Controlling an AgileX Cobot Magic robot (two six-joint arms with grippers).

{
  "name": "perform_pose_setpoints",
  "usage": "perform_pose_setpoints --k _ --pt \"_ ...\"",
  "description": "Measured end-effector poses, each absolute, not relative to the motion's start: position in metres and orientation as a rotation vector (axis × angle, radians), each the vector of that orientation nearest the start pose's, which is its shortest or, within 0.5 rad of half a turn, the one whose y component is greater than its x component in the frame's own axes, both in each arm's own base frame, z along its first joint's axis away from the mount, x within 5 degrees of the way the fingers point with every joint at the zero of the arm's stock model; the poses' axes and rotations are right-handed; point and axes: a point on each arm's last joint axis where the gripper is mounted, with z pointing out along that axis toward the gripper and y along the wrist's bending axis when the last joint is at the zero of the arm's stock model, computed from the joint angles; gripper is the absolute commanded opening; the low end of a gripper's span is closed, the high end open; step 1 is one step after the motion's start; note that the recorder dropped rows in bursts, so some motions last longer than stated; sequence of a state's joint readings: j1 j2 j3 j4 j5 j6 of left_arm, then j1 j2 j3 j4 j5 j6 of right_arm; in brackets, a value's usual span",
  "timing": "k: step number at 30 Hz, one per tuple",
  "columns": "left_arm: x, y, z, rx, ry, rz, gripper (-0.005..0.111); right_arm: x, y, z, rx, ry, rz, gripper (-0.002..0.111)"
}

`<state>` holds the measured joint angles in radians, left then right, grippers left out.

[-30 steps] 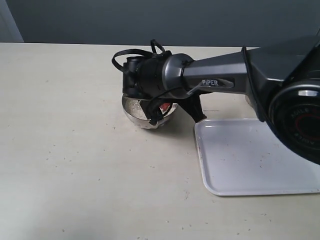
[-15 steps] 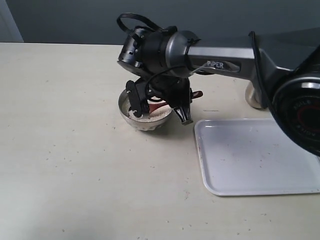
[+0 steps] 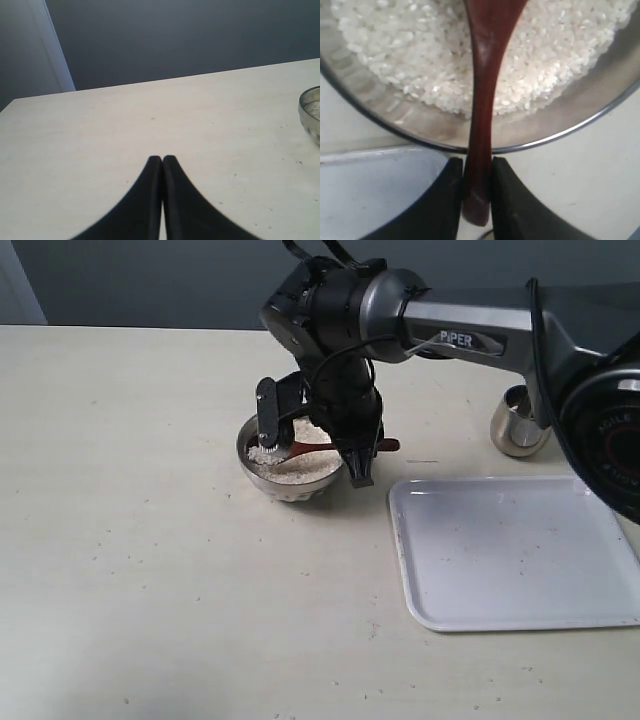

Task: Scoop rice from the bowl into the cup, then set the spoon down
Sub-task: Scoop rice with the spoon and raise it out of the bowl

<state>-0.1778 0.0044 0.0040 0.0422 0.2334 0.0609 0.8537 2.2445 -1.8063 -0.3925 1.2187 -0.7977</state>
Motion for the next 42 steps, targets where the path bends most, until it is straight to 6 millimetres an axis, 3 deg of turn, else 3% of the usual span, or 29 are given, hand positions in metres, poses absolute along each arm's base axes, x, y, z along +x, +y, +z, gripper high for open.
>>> perform_pose_setpoints --k 12,23,42 --pt "0.055 -0.009 0.190 0.233 1.710 -0.048 0.001 0.333 0.305 0.170 -2.328 2.042 -0.476 0.000" --pt "0.055 -0.009 0.190 0.233 1.710 -0.048 0.001 0.334 0.298 0.191 -2.215 2.110 -0.365 0.000" --pt "0.055 -0.009 0.190 0.233 1.710 -0.048 0.001 0.335 0.296 0.190 -2.030 2.287 -0.282 -0.001"
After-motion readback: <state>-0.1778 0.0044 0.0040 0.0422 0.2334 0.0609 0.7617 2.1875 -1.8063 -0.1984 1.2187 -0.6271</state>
